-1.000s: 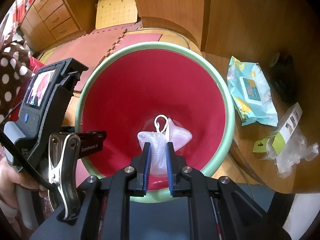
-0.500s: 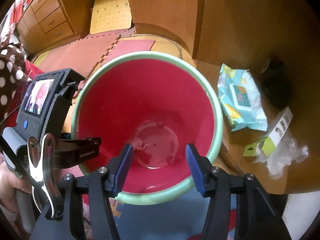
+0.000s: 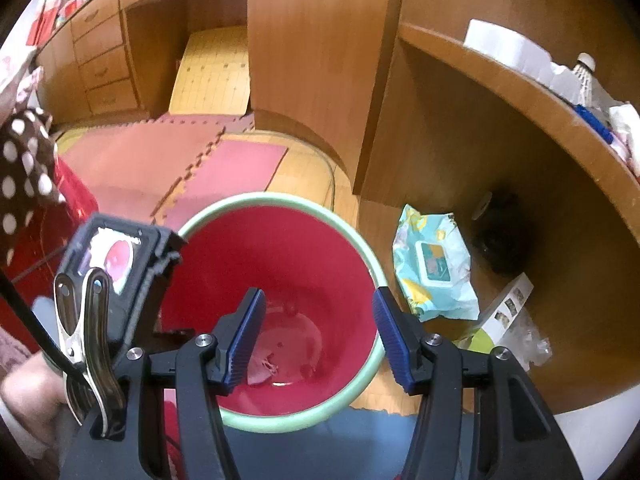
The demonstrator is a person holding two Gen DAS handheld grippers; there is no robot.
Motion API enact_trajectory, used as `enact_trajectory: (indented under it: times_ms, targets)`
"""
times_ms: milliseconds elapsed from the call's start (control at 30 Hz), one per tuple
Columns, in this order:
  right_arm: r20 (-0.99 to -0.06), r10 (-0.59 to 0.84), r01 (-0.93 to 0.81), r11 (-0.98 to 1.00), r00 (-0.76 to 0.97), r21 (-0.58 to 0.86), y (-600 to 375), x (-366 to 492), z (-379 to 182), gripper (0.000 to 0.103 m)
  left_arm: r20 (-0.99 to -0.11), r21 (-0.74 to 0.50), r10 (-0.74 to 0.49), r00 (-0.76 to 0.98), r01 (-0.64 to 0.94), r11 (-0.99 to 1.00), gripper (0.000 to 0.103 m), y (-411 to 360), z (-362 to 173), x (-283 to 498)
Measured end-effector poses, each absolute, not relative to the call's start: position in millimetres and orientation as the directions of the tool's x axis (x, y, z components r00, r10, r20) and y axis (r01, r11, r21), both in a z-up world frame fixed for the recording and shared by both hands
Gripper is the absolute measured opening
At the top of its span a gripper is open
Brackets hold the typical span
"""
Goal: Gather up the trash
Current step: 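Move the right tool back to the shelf toward the plastic bottle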
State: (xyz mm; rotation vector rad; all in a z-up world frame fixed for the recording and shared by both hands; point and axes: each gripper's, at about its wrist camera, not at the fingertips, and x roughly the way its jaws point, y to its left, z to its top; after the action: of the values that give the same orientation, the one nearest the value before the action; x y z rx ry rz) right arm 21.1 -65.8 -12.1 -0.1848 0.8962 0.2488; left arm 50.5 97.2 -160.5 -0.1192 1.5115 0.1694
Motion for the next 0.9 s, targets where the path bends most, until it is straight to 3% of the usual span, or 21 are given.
enact_trajectory:
  times_ms: [400, 900]
  targets:
    - [-0.774, 0.105, -0.213, 0.976, 0.624, -0.040, -78.8, 18.2, 15.4, 0.057, -0.998, 0.030, 0.040, 0.050, -0.185, 0.982, 0.035, 96.5, -160.1, 51.9]
    - [-0.735, -0.054, -0.033, 0.994, 0.676, -0.104, -115.8, 16.3, 68.3, 0.057, -0.998, 0.030, 0.039, 0.049, -0.184, 0.982, 0.035, 96.9, -159.2, 52.6]
